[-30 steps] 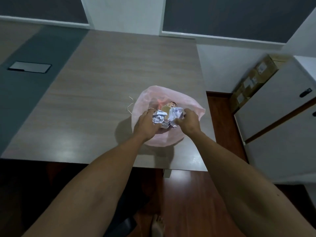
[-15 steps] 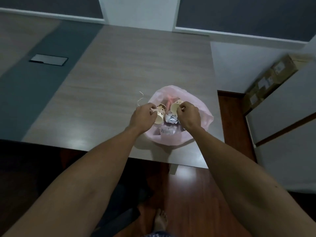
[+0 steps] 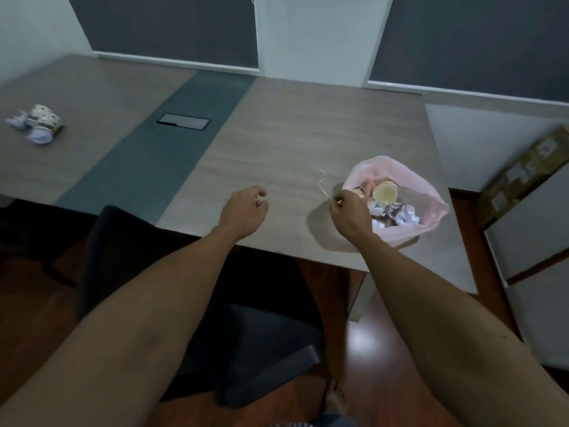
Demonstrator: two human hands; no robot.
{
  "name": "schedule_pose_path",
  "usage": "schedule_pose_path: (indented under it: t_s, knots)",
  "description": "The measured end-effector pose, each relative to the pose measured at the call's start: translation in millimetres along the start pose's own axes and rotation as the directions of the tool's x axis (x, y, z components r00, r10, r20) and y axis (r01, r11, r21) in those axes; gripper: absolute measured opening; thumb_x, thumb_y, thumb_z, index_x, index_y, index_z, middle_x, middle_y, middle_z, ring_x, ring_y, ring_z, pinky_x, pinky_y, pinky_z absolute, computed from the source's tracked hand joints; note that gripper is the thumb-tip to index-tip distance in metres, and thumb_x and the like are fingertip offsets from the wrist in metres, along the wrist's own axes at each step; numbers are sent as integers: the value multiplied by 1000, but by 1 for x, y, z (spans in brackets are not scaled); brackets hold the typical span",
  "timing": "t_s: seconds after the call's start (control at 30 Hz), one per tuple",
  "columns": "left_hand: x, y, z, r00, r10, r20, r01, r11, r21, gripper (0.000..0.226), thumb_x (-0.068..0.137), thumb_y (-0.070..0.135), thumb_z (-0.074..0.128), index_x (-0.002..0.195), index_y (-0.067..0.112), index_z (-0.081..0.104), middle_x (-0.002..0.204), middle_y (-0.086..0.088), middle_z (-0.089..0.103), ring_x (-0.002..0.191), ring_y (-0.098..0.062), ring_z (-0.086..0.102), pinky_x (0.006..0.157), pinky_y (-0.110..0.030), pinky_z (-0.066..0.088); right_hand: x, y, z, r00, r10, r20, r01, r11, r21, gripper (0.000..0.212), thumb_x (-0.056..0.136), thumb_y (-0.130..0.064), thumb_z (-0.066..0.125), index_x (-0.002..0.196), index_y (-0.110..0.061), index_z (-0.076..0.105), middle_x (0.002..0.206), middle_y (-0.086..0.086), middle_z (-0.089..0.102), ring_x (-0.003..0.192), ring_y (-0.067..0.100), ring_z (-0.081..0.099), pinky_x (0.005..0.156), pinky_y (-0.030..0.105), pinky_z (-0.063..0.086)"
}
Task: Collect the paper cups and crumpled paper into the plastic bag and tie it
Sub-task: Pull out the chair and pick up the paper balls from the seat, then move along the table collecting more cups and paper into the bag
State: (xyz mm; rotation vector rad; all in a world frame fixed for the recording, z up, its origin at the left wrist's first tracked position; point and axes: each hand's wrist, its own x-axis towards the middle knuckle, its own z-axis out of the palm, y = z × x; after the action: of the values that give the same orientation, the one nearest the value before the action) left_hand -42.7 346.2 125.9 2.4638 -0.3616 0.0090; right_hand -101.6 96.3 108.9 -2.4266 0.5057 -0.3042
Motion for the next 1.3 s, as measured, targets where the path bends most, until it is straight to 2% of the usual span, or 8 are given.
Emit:
schedule_pose_path:
  t_s: [0.07,0.37,0.53,0.67,0.8,1.0,1.13,1.3]
  knots:
    - [-22,-29,-29,1000,15,14,-15,1000,11,32,97,32,57,125,19,64,104,-2,70,98,-25,64,86,-37,54,-30,-23,18,1000,22,-5,-22,1000,12,18,94,-17,55,99,-10,71,97,12,73,92,32,64,73,33,43]
    - [-115,-150,-128,999,-21,41,17,996,83,34,98,31,57,128,17,61,113,-7,70,100,-28,64,87,-40,55,-162,-114,96,999,12,47,-15,997,73,20,96,-29,59,104,-15,71,97,5,73,89,25,68,80,37,56]
    - [-143,-200,-162,998,-49,-43,54,991,126,40,97,28,61,131,10,62,125,-13,65,109,-32,62,93,-43,53,-208,-154,123,990,-36,134,26,997,76,25,93,-44,61,104,-23,70,95,-3,71,89,21,67,76,33,53]
    - [-156,-229,-175,993,-56,-105,76,977,198,45,96,28,63,135,8,59,138,-16,54,124,-35,53,102,-48,48,-235,-178,139,965,-107,239,89,992,85,44,90,-56,62,116,-20,68,99,-3,70,90,19,67,79,39,58]
    - [-161,-248,-175,988,-106,-115,127,971,204,49,96,28,62,141,9,54,148,-17,43,134,-36,42,106,-50,45,-258,-194,153,913,-149,381,110,986,121,63,86,-69,60,123,-19,66,101,-4,70,91,17,67,82,45,59]
    - [-160,-263,-163,979,-177,-98,190,969,157,52,97,27,59,145,11,48,151,-17,38,135,-36,42,105,-49,45,-290,-208,176,760,-192,621,101,979,179,101,72,-92,56,147,-24,49,135,-3,60,116,15,60,93,32,51]
    - [-159,-270,-156,965,-208,-159,231,962,142,44,100,22,54,143,11,49,151,-18,34,134,-37,41,105,-49,44,-307,-214,192,660,-214,720,156,977,148,110,67,-91,62,154,-28,38,151,-1,49,132,19,52,106,42,49]
    - [-154,-277,-150,944,-296,-147,302,953,22,40,104,22,49,143,16,48,137,-20,50,115,-36,57,99,-47,50,-319,-214,199,642,-206,739,143,978,149,111,68,-83,70,157,-27,33,158,2,43,139,24,47,111,45,46]
